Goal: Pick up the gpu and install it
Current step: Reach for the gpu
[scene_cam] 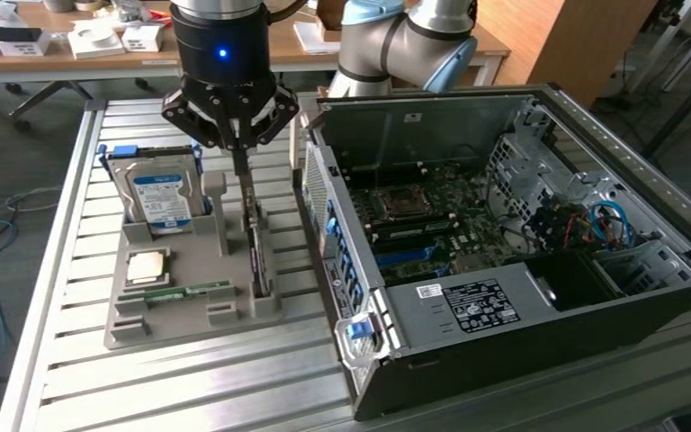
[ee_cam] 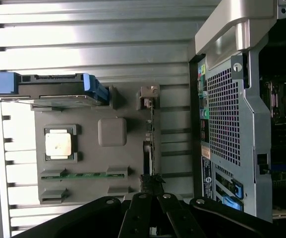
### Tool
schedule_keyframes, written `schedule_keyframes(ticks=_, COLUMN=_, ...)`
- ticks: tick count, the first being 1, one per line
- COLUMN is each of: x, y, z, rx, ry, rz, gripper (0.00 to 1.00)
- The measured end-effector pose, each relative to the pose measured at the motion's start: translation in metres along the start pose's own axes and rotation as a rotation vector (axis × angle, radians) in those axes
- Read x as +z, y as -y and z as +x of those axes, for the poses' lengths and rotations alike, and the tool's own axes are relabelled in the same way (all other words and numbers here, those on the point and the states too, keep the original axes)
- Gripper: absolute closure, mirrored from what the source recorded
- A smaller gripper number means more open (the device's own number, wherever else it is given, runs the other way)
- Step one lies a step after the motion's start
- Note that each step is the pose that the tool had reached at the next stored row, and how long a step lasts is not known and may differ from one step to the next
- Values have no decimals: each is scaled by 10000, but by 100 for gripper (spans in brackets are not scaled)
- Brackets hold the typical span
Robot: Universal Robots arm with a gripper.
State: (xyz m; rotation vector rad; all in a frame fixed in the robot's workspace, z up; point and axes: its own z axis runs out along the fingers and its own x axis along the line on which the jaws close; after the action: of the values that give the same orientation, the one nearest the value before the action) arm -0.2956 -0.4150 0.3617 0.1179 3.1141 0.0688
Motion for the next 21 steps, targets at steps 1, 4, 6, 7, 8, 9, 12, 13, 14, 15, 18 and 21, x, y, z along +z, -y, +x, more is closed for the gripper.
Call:
schedule_keyframes(ticks=1, x=2, y=0, z=0, rx=0, ry=0, rz=-1, gripper=89)
schedule_keyframes(ticks=4, x=15, y=1, z=1, rx=-1, ry=0, rz=-1, gripper=89)
schedule_keyframes(ticks=6, x=27, y=1, z=1, rx=-1, ry=0, rz=-1, gripper=89)
schedule_keyframes(ticks=7, x=30, y=1, z=1, rx=0, ry=0, rz=0, gripper=89)
schedule_keyframes(ticks=8, x=30, y=2, z=1, rx=0, ry=-2, rz=1, gripper=89)
schedule_keyframes(ticks=9, x=30, y=2, z=1, rx=-1, ry=-1, rz=2, gripper=89)
schedule_keyframes(ticks=12, x=34, y=2, z=3, rx=0, ry=0, rz=-1, gripper=89)
schedule_keyframes(ticks=13, x=36, y=2, z=5, rx=0, ry=1, rz=-1, gripper=89)
schedule_keyframes(ticks=14, x=37, y=2, z=6, rx=0, ry=0, rz=0, gripper=89)
schedule_keyframes(ticks=15, x=38, y=2, z=7, rx=0, ry=0, rz=0, gripper=89)
schedule_keyframes(ticks=18, x=42, y=3, z=10, rx=-1, ry=0, rz=0, gripper=89)
schedule_keyframes(ticks=21, x=46, y=3, z=14, rx=0, ry=1, rz=0, gripper=89)
